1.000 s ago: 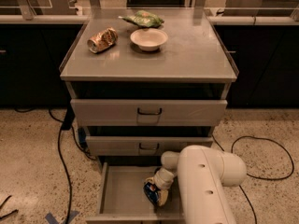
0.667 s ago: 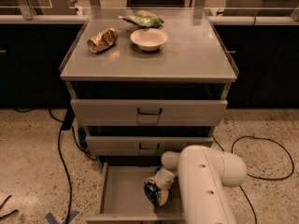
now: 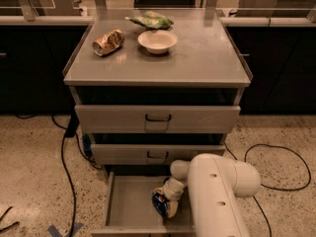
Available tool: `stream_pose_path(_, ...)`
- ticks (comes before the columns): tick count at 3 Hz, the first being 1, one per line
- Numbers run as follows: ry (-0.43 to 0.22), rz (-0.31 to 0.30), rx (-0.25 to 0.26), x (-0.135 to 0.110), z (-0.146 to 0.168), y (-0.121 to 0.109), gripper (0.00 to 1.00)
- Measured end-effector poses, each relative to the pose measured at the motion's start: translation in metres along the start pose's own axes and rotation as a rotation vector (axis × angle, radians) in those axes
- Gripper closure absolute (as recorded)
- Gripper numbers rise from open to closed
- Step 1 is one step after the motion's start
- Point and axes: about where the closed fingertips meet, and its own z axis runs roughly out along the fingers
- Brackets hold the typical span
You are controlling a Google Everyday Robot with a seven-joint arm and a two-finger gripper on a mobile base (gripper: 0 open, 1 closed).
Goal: Place pepsi can into bottom drawer
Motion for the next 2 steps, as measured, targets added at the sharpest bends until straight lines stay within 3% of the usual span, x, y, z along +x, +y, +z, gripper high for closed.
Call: stream_pose_path(2, 0.0, 0.0, 0.0, 0.0, 0.0001, 0.0, 0.12)
